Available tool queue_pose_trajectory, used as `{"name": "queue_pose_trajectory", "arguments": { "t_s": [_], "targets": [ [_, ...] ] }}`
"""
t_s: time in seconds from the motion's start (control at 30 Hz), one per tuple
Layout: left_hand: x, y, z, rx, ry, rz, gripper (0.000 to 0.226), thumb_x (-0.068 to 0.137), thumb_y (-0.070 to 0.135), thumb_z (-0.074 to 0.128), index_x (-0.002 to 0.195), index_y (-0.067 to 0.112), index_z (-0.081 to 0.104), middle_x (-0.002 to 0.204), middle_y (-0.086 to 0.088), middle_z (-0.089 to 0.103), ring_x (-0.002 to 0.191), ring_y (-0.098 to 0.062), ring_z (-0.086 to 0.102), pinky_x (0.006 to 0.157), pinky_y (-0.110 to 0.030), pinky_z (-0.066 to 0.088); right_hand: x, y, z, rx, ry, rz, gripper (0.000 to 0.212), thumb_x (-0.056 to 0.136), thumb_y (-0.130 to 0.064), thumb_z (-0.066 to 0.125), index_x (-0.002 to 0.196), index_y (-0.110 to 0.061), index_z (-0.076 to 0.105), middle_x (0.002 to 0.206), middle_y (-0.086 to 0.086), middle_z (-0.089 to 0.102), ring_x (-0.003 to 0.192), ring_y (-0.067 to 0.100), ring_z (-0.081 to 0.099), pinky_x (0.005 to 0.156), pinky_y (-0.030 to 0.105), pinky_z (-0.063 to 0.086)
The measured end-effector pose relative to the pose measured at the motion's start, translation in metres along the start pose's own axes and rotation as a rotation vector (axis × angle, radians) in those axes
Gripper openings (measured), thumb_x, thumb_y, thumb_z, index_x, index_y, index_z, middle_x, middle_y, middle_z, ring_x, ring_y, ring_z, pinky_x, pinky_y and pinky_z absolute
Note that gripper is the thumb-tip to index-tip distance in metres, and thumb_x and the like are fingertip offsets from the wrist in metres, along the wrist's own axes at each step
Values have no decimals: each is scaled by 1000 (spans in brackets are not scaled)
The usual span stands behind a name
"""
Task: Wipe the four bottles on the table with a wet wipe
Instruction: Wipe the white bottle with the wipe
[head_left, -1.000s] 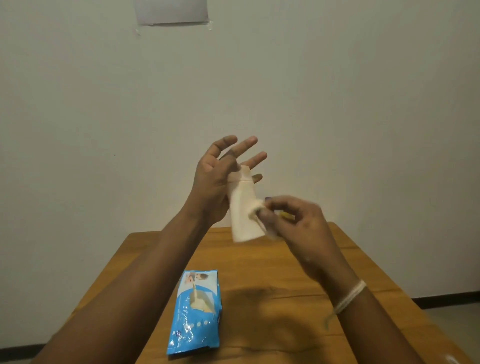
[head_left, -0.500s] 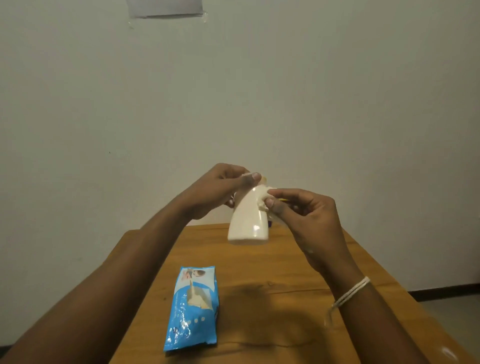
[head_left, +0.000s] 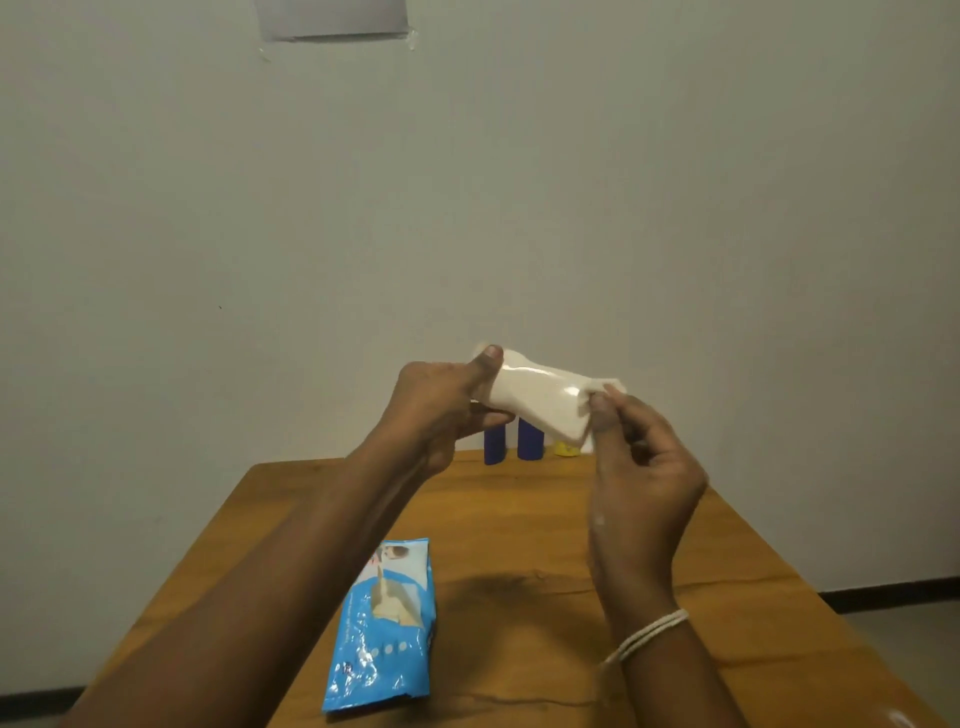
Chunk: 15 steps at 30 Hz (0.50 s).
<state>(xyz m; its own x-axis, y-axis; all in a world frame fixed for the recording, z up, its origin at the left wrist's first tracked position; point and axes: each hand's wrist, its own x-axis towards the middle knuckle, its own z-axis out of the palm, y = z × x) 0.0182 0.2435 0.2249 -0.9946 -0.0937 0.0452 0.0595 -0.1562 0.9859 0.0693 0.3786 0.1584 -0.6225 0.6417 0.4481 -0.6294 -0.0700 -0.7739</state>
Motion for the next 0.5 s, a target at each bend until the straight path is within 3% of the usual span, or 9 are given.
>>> {"name": "queue_pose_trajectory", "arguments": {
  "t_s": [0.1, 0.23, 0.37, 0.5],
  "targets": [
    [-1, -4, 0, -29, 44, 59, 40, 89, 22, 74, 114, -6, 59, 99, -14, 65, 87, -33, 74, 74, -42, 64, -16, 12, 1, -25, 24, 54, 22, 83, -20, 74, 105, -20, 75, 107, -3, 75, 104, 9, 70, 68, 14, 58],
    [-7, -8, -7, 88, -25, 119, 38, 89, 22, 74, 113, -6, 65, 107, -20, 69, 89, -30, 75, 68, -37, 64, 1, 10, 0, 43, 39, 152, 18, 85, -20, 74, 103, -20, 75, 101, -2, 76, 98, 10, 71, 64, 12, 55],
    [-12, -4, -10, 196, -75, 284, 33, 89, 21, 75, 113, 0, 68, 103, -15, 73, 89, -24, 76, 67, -37, 64, 12, 5, -6, -89, -69, 95, 24, 87, -24, 73, 109, -16, 75, 102, -7, 74, 97, 6, 70, 66, 14, 57],
    [-9, -1, -20, 286, -130, 332, 29, 88, 20, 76, 111, 4, 70, 104, -12, 74, 93, -26, 75, 69, -42, 65, -3, 19, -24, -125, -127, 156, 22, 85, -23, 74, 107, -20, 76, 99, -10, 76, 95, 2, 70, 71, 19, 61]
  ]
}}
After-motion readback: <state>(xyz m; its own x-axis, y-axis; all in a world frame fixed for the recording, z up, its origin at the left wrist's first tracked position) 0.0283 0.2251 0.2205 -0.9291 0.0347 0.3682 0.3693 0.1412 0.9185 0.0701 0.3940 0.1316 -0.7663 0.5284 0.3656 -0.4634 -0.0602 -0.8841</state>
